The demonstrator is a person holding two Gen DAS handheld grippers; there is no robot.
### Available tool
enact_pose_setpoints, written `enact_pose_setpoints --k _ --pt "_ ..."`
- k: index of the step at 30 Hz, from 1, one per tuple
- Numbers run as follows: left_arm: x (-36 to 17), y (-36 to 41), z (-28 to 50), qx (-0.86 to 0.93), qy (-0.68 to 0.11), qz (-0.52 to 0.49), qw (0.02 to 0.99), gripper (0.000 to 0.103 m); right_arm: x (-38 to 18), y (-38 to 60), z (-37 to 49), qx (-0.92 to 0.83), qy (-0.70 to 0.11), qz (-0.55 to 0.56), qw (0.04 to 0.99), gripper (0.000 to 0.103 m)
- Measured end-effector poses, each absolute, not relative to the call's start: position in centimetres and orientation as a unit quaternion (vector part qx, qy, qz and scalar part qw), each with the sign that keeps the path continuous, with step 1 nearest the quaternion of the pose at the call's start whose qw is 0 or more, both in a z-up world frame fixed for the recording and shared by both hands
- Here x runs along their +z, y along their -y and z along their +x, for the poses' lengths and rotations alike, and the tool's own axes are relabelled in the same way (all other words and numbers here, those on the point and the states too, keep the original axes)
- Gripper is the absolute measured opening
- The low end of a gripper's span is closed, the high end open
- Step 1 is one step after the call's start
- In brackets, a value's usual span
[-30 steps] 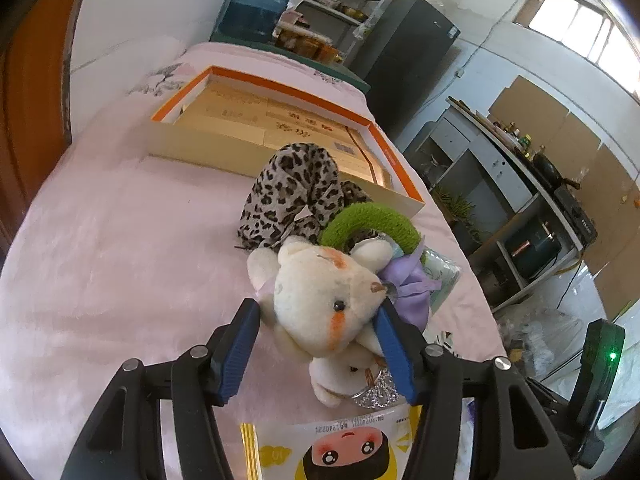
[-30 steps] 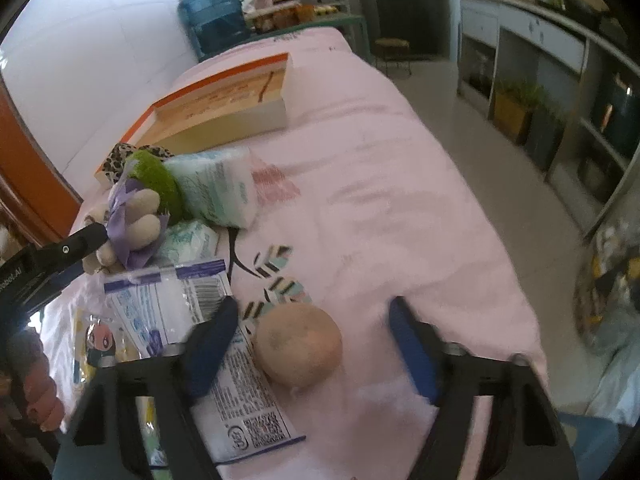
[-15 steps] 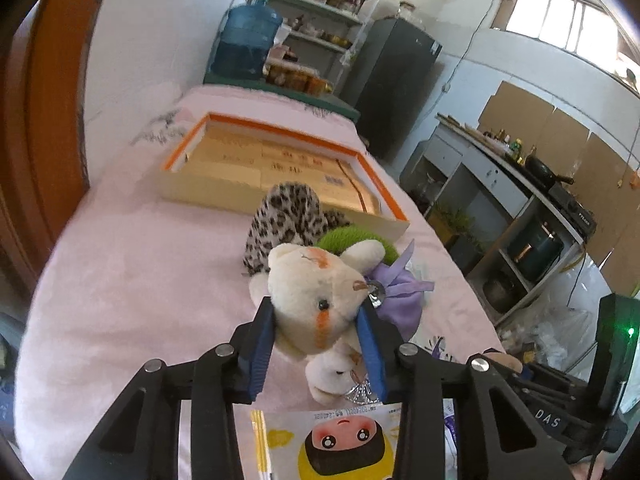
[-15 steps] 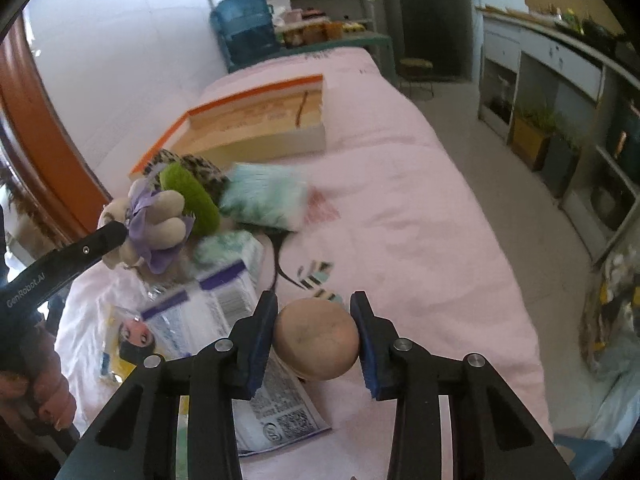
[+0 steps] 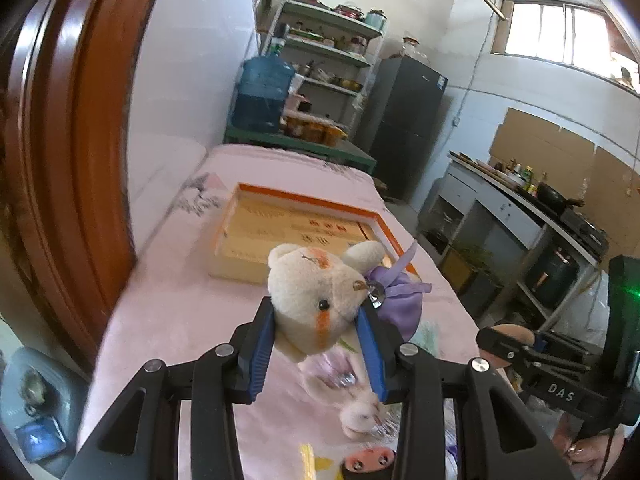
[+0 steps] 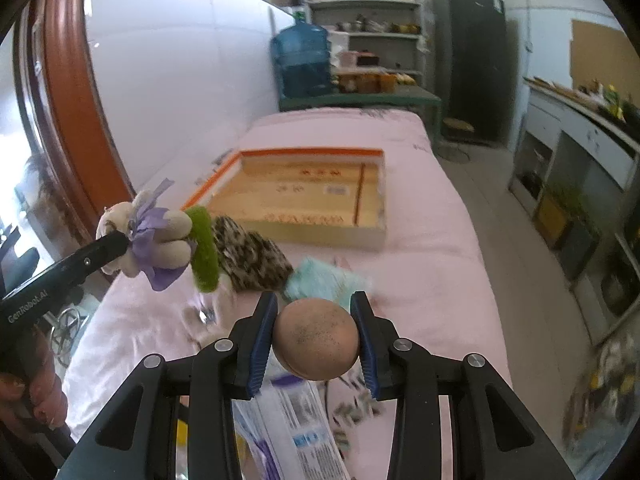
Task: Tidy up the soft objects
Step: 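Carry the bear and the ball with both grippers over the orange-rimmed box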
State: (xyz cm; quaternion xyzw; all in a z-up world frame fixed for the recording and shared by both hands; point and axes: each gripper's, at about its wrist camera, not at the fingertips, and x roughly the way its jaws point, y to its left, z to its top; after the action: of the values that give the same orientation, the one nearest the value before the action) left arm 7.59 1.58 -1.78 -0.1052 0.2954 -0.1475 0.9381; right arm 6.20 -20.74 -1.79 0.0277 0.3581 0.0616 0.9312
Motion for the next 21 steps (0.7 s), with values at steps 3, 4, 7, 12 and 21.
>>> enact_pose_setpoints --k 3,4,7,12,21 --pt "-0.6 -2.2 8.3 -0.132 -0.286 -0.102 0.944 0.04 -0.6 20.1 7.6 0.078 -0.348 0.02 0.934 0.039" --pt "-0.1 -2.4 8.7 -0.126 -0.28 -0.098 0.947 0.04 -0.4 19.9 8.0 0.083 -0.345 0.019 0.935 0.039" --pt "0.8 -2.5 9.9 -0.109 -0.269 -0.084 0.953 0.04 0.7 19.3 9.8 0.1 -0.335 0.016 0.937 0.039" --pt "1.9 -2.2 12.5 -0.102 -0.26 -0.073 0.957 0.041 1.7 18.9 13.2 0.108 -0.324 0.011 0.94 0.039" --pt "0.7 -0.6 19.5 -0.102 -0.284 -0.073 0.951 0.041 0.9 19.8 21.6 0.091 -0.332 0.018 0.939 0.039"
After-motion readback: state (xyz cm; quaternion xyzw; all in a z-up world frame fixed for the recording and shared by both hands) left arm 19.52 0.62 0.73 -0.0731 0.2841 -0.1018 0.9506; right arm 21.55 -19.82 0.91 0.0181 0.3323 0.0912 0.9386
